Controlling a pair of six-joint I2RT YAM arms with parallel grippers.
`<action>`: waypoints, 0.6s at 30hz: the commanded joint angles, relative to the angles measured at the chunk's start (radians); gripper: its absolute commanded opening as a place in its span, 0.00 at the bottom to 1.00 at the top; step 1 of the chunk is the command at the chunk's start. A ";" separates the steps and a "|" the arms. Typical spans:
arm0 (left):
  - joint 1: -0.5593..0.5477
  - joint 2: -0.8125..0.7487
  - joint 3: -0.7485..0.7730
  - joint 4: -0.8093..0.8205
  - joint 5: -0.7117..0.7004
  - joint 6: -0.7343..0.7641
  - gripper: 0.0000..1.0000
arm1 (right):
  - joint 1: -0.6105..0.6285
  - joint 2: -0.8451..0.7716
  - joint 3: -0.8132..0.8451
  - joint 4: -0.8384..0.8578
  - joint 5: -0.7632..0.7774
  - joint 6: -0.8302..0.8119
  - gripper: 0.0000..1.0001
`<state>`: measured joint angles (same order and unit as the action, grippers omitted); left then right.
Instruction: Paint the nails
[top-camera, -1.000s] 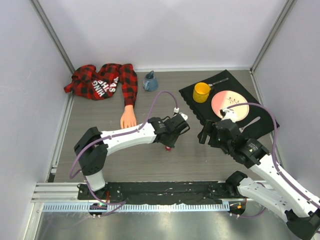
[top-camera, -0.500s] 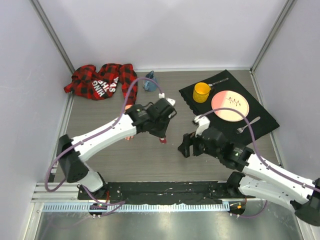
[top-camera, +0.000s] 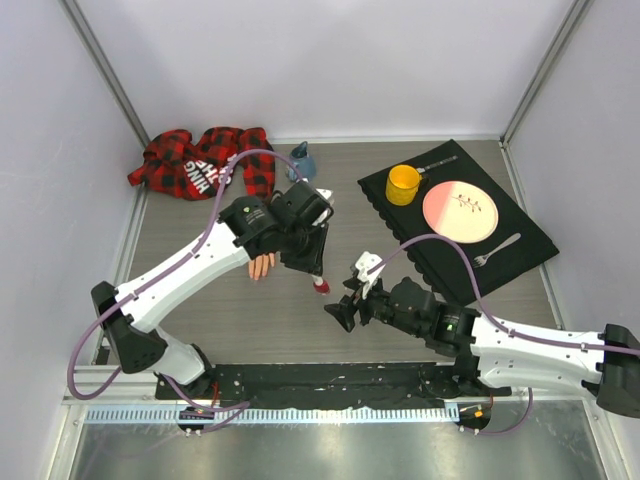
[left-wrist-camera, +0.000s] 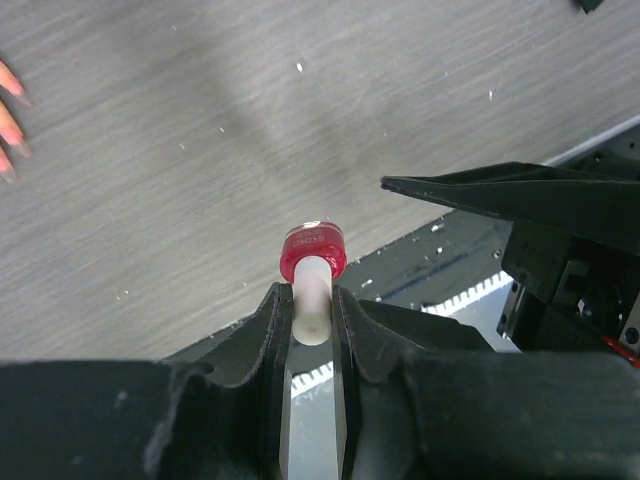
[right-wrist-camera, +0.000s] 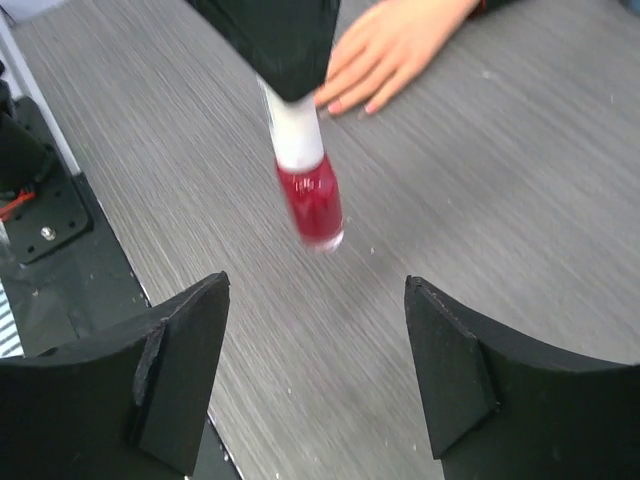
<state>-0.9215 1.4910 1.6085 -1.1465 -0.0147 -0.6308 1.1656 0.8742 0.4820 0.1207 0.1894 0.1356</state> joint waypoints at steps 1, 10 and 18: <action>0.003 -0.046 0.038 -0.021 0.071 -0.030 0.00 | 0.005 0.005 -0.014 0.215 -0.040 -0.068 0.74; 0.009 -0.072 0.024 0.008 0.127 -0.046 0.00 | 0.003 0.014 -0.054 0.333 -0.133 -0.088 0.64; 0.010 -0.077 0.042 -0.001 0.153 -0.046 0.00 | -0.003 0.051 -0.056 0.384 -0.128 -0.094 0.55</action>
<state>-0.9157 1.4540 1.6085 -1.1595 0.1043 -0.6739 1.1656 0.9165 0.4225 0.4061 0.0685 0.0559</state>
